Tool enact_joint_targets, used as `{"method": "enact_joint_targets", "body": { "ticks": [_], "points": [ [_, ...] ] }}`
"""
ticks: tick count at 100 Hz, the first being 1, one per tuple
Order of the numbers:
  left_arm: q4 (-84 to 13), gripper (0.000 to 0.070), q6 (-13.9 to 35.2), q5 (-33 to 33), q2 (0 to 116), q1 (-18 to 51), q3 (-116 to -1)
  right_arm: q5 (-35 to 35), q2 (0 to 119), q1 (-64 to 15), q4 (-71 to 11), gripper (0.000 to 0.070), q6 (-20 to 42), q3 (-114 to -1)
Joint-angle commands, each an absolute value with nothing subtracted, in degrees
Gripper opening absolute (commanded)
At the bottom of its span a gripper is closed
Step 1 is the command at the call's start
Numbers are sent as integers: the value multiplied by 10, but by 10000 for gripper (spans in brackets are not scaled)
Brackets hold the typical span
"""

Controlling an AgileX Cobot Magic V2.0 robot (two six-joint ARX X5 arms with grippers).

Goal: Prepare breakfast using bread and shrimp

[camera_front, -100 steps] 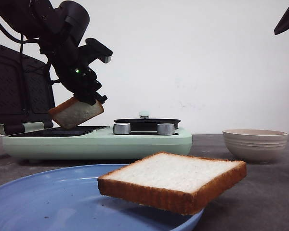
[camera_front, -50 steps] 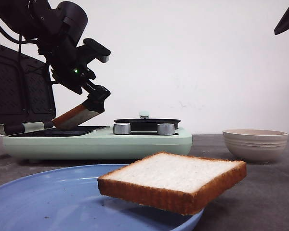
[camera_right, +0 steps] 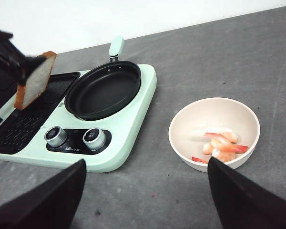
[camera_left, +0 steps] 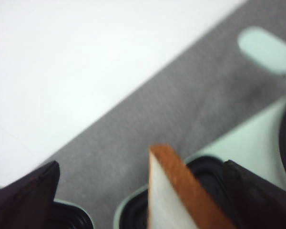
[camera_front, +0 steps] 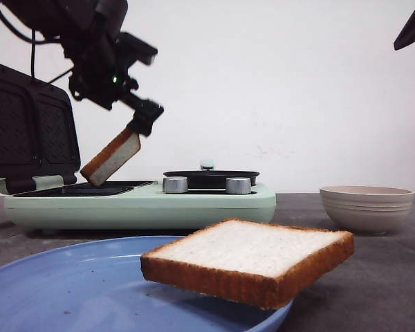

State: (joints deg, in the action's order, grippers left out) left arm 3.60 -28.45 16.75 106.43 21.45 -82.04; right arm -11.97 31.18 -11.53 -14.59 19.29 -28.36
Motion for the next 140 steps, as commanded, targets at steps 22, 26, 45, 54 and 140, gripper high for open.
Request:
{"method": "enact_joint_targets", "body": {
  "ticks": [22,26,45,54,140],
  "points": [
    [5,700,-245,172,1075,221,-862,-120,314,-117,-143,510,186,-294],
    [-2,700,-245,176,1073,222,-862,-119,314,-117,-144,510,186,-294],
    [-73,159,-209,196,1043,233,-862,-117,314,-117,-147,509,181,-294],
    [-115,0,-144,177,1011,234,-862,-113,317,-117,-146,488,180,-294],
    [-441,3,14,36,561,379,-853,-457,603,-117,-166,498,234,-294]
  ]
}}
